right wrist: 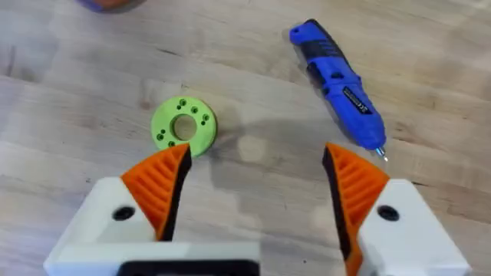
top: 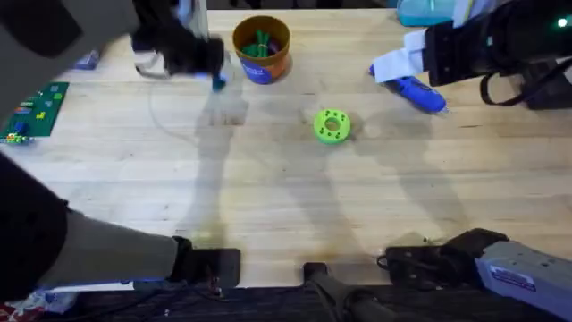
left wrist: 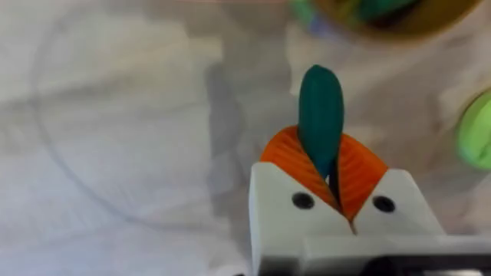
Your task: Pick up the gripper from the table and insert it into the empty holder that is missing its gripper. Then pick up a screw, insert it into the mounting hole, and use the screwdriver to tighten it. Finally, clean up the table by picking up the vegetable and placing it into the bucket.
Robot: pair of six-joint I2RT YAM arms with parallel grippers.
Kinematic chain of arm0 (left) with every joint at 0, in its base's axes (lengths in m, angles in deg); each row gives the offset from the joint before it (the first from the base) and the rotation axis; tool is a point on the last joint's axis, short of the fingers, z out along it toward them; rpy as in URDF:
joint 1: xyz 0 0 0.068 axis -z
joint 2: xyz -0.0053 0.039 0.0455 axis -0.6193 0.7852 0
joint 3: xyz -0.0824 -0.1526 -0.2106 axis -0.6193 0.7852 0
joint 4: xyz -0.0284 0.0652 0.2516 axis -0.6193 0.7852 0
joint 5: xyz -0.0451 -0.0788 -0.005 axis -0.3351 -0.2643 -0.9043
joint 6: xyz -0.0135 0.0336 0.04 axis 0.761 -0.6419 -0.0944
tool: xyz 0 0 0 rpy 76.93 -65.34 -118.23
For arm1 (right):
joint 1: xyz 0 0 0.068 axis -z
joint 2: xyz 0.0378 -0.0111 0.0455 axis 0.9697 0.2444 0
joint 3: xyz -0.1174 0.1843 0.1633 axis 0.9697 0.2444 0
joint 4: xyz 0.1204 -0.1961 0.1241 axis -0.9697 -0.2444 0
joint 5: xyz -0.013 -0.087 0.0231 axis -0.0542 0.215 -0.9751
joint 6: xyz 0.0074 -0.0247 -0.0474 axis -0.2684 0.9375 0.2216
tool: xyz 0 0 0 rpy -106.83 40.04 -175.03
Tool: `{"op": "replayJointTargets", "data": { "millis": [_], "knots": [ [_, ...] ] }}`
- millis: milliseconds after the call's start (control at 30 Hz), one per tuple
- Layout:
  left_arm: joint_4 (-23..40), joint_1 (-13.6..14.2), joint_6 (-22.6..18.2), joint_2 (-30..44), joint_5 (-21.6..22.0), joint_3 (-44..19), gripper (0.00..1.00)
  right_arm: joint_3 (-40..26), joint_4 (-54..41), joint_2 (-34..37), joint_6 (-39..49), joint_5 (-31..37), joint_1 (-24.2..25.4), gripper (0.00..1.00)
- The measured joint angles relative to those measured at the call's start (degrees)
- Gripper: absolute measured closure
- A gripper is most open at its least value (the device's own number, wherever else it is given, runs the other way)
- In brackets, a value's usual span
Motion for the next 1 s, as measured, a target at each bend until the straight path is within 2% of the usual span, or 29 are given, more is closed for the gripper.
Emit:
{"op": "replayJointTargets", "data": {
  "millis": [100, 267, 467, 667, 900, 933, 967, 1000],
  "knots": [
    [-4.66, 0.01, 0.08, -1.13, -2.07, -4.33, 0.982, 0.0, 0.0, 0.0, 0.0, 0.0, 0.0, 0.005],
    [-14.26, 0.51, 0.13, -1.77, -4.11, -5.66, 0.982, 0.0, 0.02, 0.0, 0.0, 0.0, 0.0, 0.006],
    [-22.47, 3.86, 0.26, 2.21, -5.08, -5.66, 0.982, 0.01, 0.01, 0.0, 0.0, 0.0, 0.0, 0.006],
    [-26.69, 6.67, 0.27, 8.75, -5.43, -5.66, 0.982, 0.02, -0.03, 0.0, 0.0, 0.0, 0.0, 0.006],
    [-27.32, 7.48, 0.27, 11.51, -5.43, -5.66, 0.982, 0.02, -0.02, 0.0, 0.0, 0.0, 0.0, 0.006],
    [-27.45, 7.46, 0.2, 11.49, -5.45, -5.66, 0.955, 0.02, -0.01, 0.0, 0.0, 0.0, 0.0, 0.006],
    [-27.62, 7.45, 0.18, 11.48, -5.44, -5.66, 0.846, 0.02, -0.02, 0.0, 0.0, 0.0, 0.0, 0.006],
    [-27.68, 7.45, 0.24, 11.49, -5.43, -5.66, 0.694, 0.02, -0.01, 0.0, 0.0, 0.0, 0.0, 0.006]
  ]
}}
